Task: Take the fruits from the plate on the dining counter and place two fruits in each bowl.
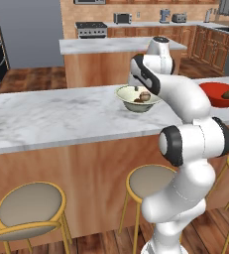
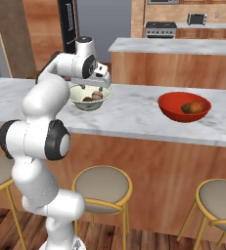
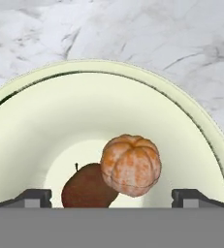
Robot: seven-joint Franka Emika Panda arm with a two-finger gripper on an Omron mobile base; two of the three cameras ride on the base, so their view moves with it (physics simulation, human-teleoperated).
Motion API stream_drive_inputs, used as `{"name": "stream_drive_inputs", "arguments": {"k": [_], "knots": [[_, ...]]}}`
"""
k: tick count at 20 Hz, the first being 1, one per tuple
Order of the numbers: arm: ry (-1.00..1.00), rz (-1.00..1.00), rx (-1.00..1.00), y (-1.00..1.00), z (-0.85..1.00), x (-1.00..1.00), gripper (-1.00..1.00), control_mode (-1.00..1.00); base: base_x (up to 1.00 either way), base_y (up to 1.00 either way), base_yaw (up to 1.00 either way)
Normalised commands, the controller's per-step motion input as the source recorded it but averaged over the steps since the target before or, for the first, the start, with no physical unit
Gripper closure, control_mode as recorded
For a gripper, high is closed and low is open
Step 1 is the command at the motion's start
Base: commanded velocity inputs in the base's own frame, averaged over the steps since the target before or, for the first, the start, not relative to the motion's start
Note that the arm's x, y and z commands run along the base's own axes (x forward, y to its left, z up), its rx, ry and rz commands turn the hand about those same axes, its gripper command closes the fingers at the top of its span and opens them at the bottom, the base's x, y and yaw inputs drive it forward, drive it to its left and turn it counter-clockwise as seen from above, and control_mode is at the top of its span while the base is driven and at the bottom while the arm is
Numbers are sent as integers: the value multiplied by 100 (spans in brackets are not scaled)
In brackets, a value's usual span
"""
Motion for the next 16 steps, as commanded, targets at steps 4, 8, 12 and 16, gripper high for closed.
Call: {"name": "stream_drive_inputs", "arguments": {"k": [4,8,12,16], "knots": [[-1,-3,0,0,32,-62,-100,-100,0,0,0],[-3,-3,0,-1,26,-95,-100,-100,0,0,0],[-1,-1,0,0,6,-100,-100,-100,0,0,0],[-1,4,0,0,5,-100,-100,-100,0,0,0]]}}
